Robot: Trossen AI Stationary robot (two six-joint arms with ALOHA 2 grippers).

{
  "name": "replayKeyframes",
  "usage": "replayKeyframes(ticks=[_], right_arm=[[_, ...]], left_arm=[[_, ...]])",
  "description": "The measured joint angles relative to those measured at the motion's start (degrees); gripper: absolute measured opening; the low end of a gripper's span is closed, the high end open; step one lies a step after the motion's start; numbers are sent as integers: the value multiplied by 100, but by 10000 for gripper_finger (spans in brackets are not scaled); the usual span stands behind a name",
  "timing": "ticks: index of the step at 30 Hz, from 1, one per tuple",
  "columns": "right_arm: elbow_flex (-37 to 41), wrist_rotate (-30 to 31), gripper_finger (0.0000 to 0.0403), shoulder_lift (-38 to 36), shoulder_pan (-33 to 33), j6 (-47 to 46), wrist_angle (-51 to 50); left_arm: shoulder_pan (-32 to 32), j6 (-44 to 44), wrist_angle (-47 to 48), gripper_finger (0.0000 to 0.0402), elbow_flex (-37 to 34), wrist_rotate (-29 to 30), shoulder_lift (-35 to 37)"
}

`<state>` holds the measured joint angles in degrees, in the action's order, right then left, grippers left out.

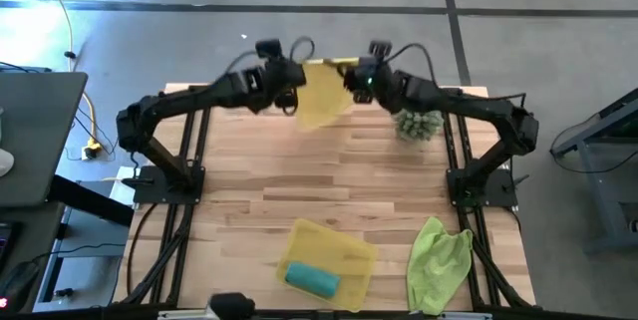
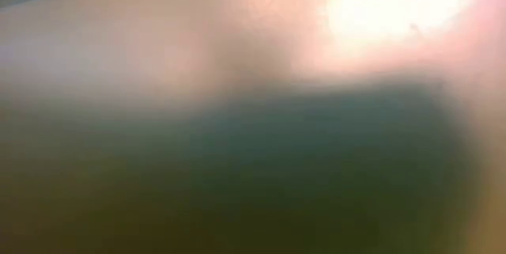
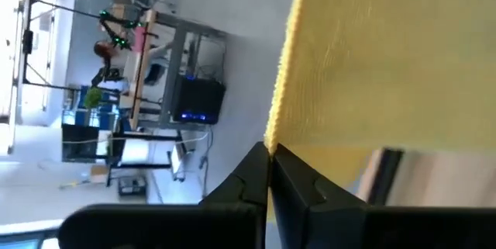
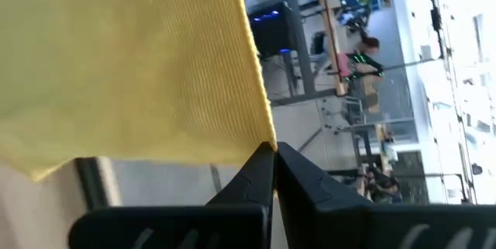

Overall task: Roll microfiber towels into tight, uniform cylinder then place into a basket
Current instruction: Fold the yellow towel

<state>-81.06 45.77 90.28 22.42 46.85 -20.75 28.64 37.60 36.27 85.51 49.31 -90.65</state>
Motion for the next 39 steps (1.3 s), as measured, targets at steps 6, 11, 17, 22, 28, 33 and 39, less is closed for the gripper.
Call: replayKeyframes(ticks=[6,11,17,22,28,33,39], right_arm=[[-513,193,0,-7,-205,-195,-707],[191,-138,0,-9,-723,-1558,-1524],[1964,-767,0,2,-1482,-2986,-1137],[2900,-1107,0,-2,-2219,-4039,-642],[3325,-1496,0,-4,-2965,-4914,-282],[3321,-1741,0,-4,-3289,-5263,-291],[3321,-2085,0,-4,-3226,-5390,-163]], left_arm=[[-86,-335,475,0,501,-811,54],[-704,-1830,2012,0,408,-1112,-348],[-1319,-2527,1964,0,-542,-1924,-808],[-1834,-2889,1505,0,-987,-2781,-932],[-2342,-3843,1264,0,-1187,-3400,-931],[-2681,-4325,1266,0,-1187,-3462,-933],[-2798,-4495,1277,0,-1187,-4050,-990]])
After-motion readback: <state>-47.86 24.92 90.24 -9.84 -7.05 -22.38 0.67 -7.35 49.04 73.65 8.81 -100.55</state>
